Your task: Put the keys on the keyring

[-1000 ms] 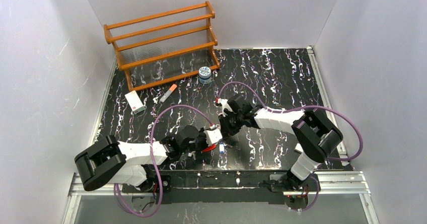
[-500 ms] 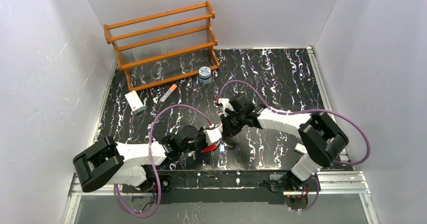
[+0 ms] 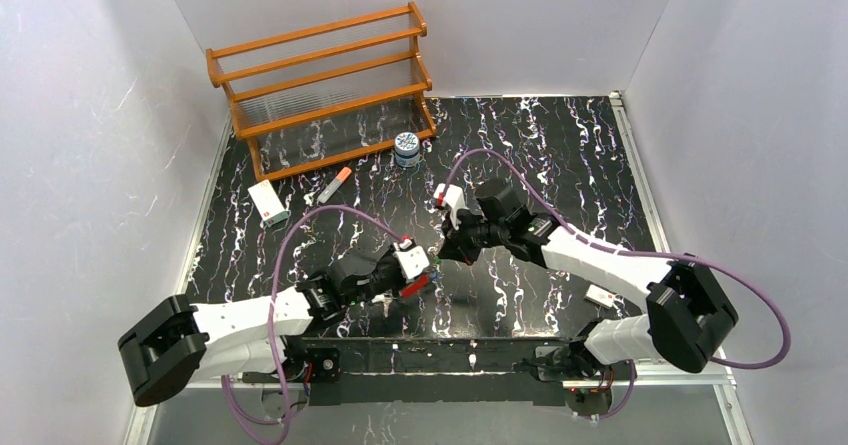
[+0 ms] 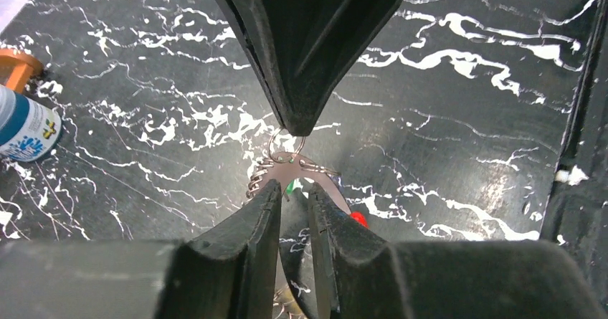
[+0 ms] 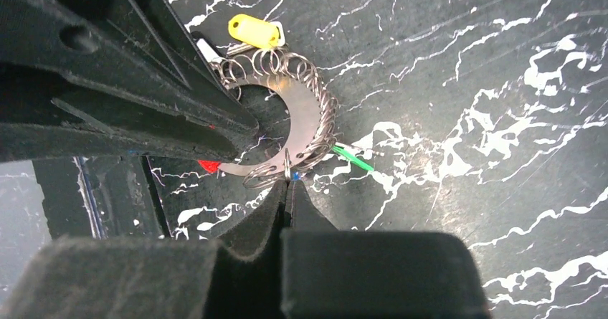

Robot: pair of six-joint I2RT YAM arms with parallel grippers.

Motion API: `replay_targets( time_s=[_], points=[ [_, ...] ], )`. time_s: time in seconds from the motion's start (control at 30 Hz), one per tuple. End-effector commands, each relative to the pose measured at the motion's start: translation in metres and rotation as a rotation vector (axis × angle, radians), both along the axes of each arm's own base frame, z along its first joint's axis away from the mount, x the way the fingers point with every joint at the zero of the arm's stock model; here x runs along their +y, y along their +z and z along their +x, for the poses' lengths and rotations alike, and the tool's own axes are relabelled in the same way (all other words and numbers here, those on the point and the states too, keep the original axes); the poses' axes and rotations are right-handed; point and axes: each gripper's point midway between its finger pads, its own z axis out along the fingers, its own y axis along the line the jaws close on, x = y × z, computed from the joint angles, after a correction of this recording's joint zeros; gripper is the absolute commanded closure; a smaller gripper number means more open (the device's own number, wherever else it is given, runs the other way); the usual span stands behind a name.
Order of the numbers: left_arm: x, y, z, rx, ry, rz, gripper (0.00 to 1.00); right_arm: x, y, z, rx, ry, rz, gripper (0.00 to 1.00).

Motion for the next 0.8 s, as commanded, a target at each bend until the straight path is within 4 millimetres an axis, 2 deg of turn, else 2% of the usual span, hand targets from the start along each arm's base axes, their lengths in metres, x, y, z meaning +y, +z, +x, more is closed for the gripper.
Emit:
replay_targets(
  time_s=[0.0,0.4,0.77],
  points=[
    [-0.004,0.022,-0.004,-0.036,-0.031,-0.063,0.78,0.008,0.027,0.001,-0.165,0.106,0.088,0.99],
    [-0.004,0.035,-0.008,-0.084,-0.052,-0.121,0.72,0.005,0.053,-0.023,-0.361,0.264,0.246,0.99],
    [-0.018,0.039,-0.007,-0.087,-0.092,-0.137,0.70,0.009,0.055,-0.034,-0.324,0.328,0.269,0.99]
  ],
)
